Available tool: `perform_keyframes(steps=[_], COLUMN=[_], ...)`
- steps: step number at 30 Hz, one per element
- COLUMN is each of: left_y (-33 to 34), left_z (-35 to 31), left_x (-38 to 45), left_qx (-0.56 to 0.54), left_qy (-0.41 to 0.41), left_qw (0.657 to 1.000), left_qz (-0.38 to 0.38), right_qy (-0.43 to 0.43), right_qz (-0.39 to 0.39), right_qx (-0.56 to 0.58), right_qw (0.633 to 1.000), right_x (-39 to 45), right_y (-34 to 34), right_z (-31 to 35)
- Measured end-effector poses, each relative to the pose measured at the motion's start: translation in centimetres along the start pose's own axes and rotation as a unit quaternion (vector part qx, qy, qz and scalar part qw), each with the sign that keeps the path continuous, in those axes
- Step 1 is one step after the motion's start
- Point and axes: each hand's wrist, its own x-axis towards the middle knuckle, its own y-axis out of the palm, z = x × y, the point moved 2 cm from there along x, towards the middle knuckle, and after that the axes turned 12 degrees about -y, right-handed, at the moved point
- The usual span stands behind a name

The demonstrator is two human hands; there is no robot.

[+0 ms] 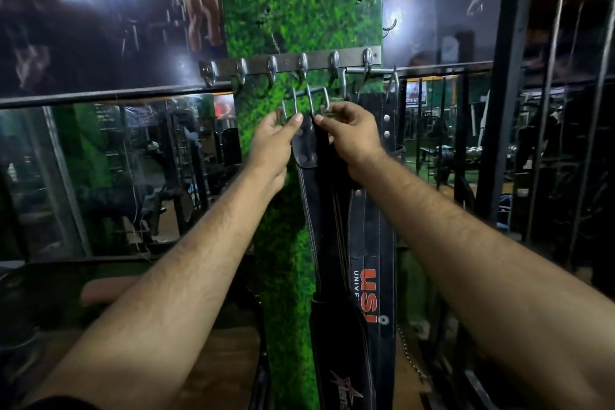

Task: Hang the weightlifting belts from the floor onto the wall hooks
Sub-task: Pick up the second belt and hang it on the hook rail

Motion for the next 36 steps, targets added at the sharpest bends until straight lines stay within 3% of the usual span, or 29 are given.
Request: perform_keyframes(steps=[9,14,20,23,27,33,36], left_y=[1.0,1.0,-0.5,-1.2,-2.6,-4.8,-6.0], left_z=[-3.5,-4.4,-1.4,0.5,3.0,8.8,12.5], left_x=[4.5,7.3,7.5,6.3,3.9,0.1,-2.0], left_qx=[0.057,0.104,0.116,0.091,0.123,0.125,0.148], left_qy=[-0.005,-0.020,-0.039,-0.022,-0.012,-0.039,-0.065], left_qw=[0.996,0.990,0.989,0.994,0.991,0.991,0.987], left_qz=[-0.064,-0.097,-0.078,-0.051,-0.046,-0.027,0.001], right_qy=[0.036,0.048,0.070,0.038,0.015,0.021,0.044], right_qz=[-0.112,-0.144,-0.102,-0.085,0.010,0.065,0.084], right_qx=[-0.012,-0.125,-0.244,-0.247,-0.279,-0.174,-0.187], right_qw=[0.993,0.980,0.962,0.965,0.960,0.982,0.978], right_x=[4.3,6.1,4.6,2.9,0.2,-6.8,-10.3], right_y=[2.8,3.9,3.6,3.4,2.6,0.4,-1.1], right_z=[-0.5,-0.4,-2.3,-3.9,-5.3,-9.7,-12.0])
